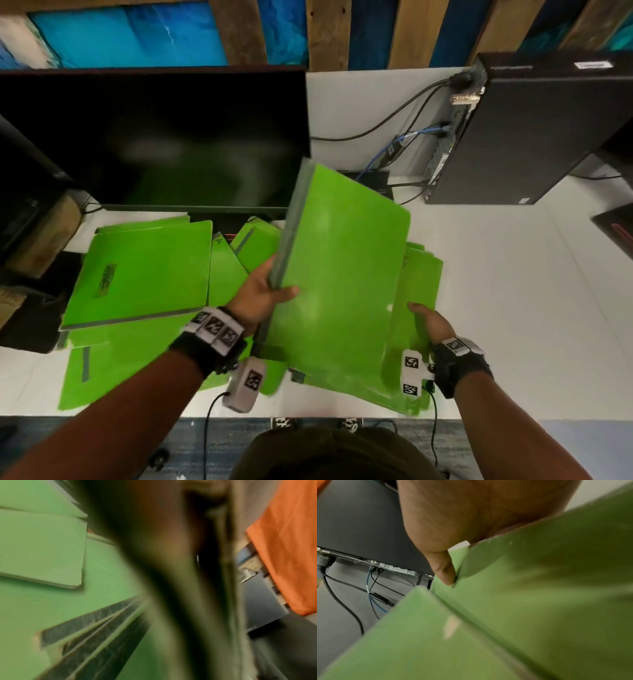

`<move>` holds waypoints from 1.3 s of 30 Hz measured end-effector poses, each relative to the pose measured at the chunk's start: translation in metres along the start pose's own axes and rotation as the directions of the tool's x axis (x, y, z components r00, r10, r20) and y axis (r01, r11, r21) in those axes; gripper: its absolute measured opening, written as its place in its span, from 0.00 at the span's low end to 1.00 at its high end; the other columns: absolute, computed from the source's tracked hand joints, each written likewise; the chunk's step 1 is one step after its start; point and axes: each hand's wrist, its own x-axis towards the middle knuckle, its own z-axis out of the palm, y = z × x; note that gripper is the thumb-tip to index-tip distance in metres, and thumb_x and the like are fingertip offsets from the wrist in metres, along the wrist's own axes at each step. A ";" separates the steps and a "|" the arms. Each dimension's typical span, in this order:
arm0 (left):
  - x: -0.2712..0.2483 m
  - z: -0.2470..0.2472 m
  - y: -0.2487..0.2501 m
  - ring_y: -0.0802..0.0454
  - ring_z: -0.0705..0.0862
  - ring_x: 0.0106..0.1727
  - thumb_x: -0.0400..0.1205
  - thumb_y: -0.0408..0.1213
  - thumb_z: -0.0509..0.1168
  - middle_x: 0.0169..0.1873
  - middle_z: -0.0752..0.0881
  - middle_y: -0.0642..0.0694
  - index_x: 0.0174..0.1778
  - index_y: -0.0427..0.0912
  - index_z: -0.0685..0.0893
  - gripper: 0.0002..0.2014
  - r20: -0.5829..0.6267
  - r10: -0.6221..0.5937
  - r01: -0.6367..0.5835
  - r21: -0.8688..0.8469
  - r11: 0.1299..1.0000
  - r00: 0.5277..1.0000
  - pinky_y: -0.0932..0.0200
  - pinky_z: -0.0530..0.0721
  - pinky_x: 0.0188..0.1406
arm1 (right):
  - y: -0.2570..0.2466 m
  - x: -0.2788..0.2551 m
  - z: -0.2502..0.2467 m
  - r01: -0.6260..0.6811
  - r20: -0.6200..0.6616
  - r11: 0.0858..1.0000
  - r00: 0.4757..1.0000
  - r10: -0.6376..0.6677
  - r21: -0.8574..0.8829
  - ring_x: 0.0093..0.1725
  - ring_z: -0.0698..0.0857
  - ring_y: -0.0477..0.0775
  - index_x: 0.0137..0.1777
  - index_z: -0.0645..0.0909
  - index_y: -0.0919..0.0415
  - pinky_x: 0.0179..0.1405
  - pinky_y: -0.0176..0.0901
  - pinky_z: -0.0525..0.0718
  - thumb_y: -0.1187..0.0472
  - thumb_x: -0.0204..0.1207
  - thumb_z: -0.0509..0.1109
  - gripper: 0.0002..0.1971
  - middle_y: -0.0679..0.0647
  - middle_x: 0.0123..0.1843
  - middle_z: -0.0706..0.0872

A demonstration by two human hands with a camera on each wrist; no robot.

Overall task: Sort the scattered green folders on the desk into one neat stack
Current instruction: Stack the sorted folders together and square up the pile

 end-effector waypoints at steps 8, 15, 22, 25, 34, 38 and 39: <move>0.058 0.029 -0.067 0.45 0.76 0.68 0.72 0.31 0.77 0.66 0.76 0.45 0.77 0.40 0.66 0.39 0.026 -0.153 0.127 0.433 0.892 0.988 0.54 0.75 0.65 | -0.014 -0.033 0.012 0.007 -0.072 1.000 0.997 -0.008 -0.014 0.59 0.84 0.61 0.70 0.79 0.61 0.62 0.49 0.78 0.24 0.68 0.57 0.44 0.61 0.66 0.84; 0.061 0.040 -0.097 0.39 0.66 0.74 0.64 0.44 0.81 0.74 0.61 0.39 0.82 0.37 0.59 0.53 0.076 -0.084 -0.001 0.745 0.667 0.994 0.50 0.70 0.75 | -0.018 -0.030 0.017 0.045 -0.118 0.996 0.991 -0.055 -0.083 0.67 0.81 0.64 0.72 0.77 0.60 0.68 0.49 0.76 0.31 0.70 0.67 0.40 0.62 0.71 0.80; 0.044 -0.030 -0.104 0.35 0.68 0.76 0.71 0.46 0.76 0.76 0.67 0.37 0.76 0.47 0.74 0.36 -0.366 0.027 0.237 0.655 0.717 0.930 0.45 0.68 0.75 | -0.012 -0.030 0.022 0.043 -0.172 0.988 0.983 -0.069 -0.149 0.57 0.86 0.64 0.64 0.83 0.60 0.60 0.52 0.82 0.27 0.58 0.73 0.42 0.63 0.62 0.87; 0.021 -0.088 -0.113 0.33 0.59 0.81 0.75 0.46 0.73 0.81 0.60 0.37 0.79 0.48 0.69 0.36 -0.666 0.002 0.498 0.560 0.663 0.746 0.43 0.60 0.79 | -0.013 -0.032 0.023 0.025 -0.201 0.983 0.978 -0.063 -0.184 0.54 0.85 0.65 0.63 0.83 0.61 0.58 0.52 0.82 0.27 0.58 0.73 0.43 0.65 0.61 0.86; -0.039 -0.124 -0.147 0.36 0.72 0.73 0.74 0.53 0.64 0.74 0.76 0.44 0.73 0.53 0.77 0.29 -0.532 -0.083 0.507 0.733 0.453 0.843 0.43 0.71 0.71 | -0.016 -0.037 0.023 0.016 -0.218 0.977 0.974 -0.063 -0.213 0.48 0.82 0.64 0.60 0.83 0.65 0.55 0.53 0.80 0.28 0.60 0.72 0.42 0.68 0.59 0.86; -0.044 -0.100 -0.147 0.39 0.78 0.68 0.68 0.39 0.66 0.62 0.85 0.51 0.61 0.59 0.86 0.24 -0.294 0.011 0.256 0.852 0.457 0.956 0.36 0.71 0.69 | -0.018 -0.039 0.024 0.005 -0.233 0.971 0.970 -0.062 -0.237 0.48 0.82 0.65 0.61 0.83 0.65 0.53 0.53 0.80 0.27 0.59 0.71 0.43 0.68 0.59 0.85; -0.042 -0.098 -0.151 0.40 0.78 0.68 0.67 0.38 0.65 0.62 0.84 0.53 0.62 0.63 0.84 0.27 -0.233 -0.022 0.215 0.851 0.480 0.972 0.36 0.71 0.69 | -0.018 -0.040 0.025 -0.004 -0.235 0.970 0.970 -0.055 -0.243 0.49 0.83 0.66 0.61 0.82 0.65 0.54 0.54 0.80 0.26 0.59 0.71 0.44 0.68 0.59 0.85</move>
